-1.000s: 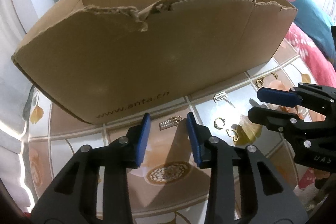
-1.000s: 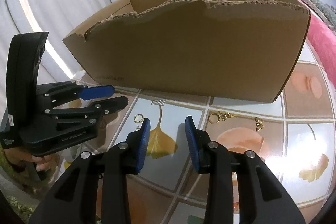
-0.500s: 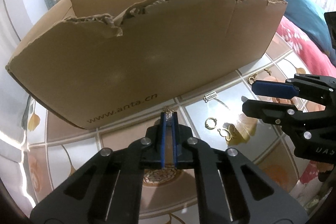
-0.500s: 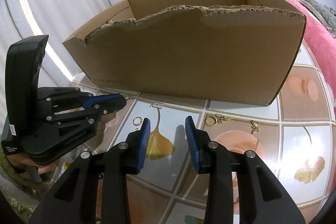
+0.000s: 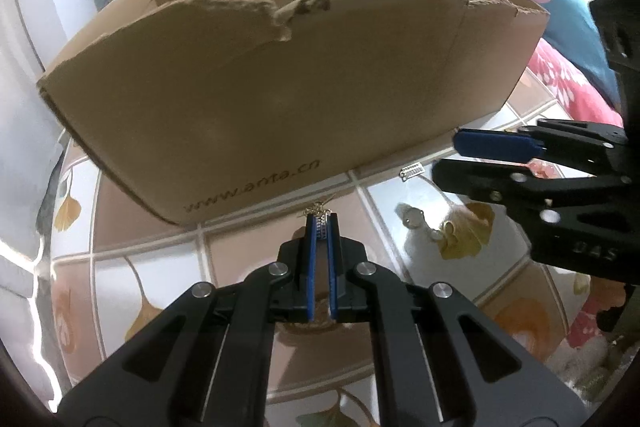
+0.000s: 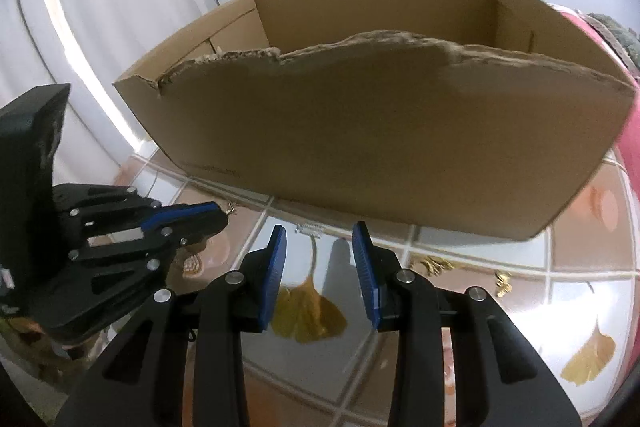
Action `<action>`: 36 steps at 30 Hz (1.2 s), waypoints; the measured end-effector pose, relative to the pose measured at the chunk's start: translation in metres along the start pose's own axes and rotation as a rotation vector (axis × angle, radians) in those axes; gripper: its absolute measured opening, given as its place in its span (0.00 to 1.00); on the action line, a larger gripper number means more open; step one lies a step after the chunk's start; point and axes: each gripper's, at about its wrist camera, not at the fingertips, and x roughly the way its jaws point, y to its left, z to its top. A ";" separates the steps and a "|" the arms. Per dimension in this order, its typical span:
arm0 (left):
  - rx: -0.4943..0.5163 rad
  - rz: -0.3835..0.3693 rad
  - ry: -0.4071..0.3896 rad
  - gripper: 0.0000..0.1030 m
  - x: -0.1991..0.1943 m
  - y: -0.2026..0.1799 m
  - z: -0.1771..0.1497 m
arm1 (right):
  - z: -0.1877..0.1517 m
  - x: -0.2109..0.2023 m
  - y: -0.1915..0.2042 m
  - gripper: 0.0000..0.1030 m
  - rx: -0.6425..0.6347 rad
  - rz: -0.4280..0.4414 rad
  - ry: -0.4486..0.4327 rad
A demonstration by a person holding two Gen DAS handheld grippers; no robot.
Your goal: Organize jewelry
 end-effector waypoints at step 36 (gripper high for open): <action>0.000 -0.008 -0.012 0.04 0.001 0.003 -0.001 | -0.001 0.017 0.016 0.02 -0.011 -0.138 -0.005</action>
